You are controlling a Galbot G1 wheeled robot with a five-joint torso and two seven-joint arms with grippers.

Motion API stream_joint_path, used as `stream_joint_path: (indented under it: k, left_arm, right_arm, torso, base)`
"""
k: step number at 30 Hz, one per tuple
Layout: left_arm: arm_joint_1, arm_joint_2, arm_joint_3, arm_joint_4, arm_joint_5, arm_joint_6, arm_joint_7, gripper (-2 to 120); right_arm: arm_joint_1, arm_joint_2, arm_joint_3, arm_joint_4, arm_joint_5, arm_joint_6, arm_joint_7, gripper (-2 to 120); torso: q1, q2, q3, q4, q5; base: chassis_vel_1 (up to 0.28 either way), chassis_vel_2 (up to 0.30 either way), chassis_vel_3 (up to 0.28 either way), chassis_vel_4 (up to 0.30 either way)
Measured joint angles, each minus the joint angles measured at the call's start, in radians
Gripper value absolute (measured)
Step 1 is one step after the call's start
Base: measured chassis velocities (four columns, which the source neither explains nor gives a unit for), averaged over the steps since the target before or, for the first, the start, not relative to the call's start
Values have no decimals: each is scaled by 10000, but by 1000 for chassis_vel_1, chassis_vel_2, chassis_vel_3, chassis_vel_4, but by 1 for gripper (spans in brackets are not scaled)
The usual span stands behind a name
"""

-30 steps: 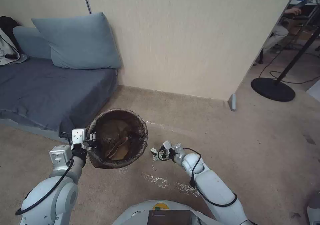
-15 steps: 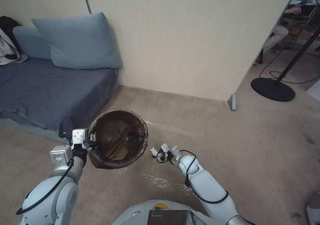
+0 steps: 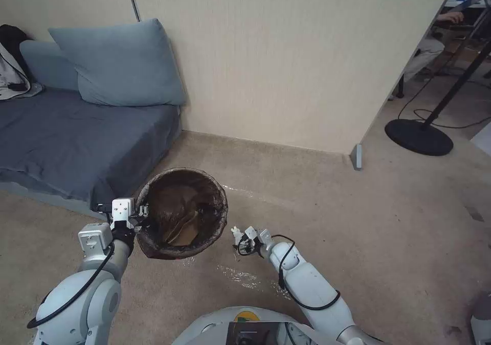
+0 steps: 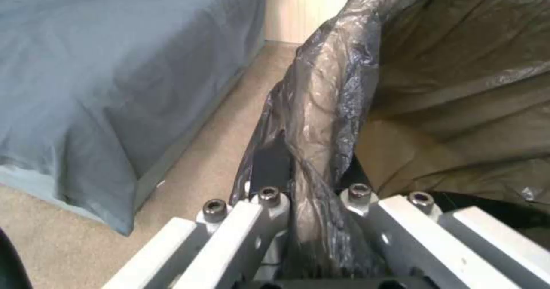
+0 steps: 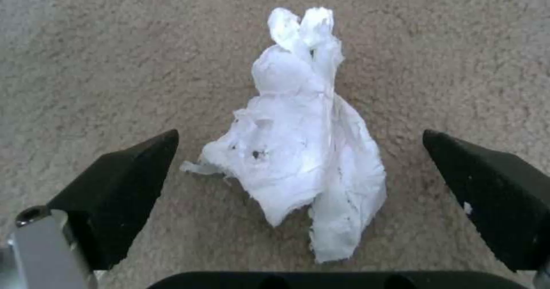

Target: Pick up the trash bin, then pick up the garbage from the floor and place it into the trash bin.

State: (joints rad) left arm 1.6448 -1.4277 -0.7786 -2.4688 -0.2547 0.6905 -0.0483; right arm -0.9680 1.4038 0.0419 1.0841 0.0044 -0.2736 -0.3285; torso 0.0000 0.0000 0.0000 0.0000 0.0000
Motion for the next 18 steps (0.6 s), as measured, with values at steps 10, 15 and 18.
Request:
stream_joint_path:
  k: [10,15,18]
  left_arm:
    - [-12,-9,2,28,-1,-7,11,4]
    - [-8,-19,9,50,6,-18,16,4]
    - [-13,-16,21,61,16,-20,17,4]
  right_arm:
    - [141,73,-25,-341,-37,70,5,100]
    - [150,83,-19,-394,-50,104,5,100]
    - [163,97,-15,-428,-132,140,3,99]
  torso:
    - [0,0,-1,-1,0]
    - [0,1,-1,-1,0]
    - [-1,1,-1,-2,-2]
  base:
    - [0,0,0,0]
    - [0,0,0,0]
    - [0,0,0,0]
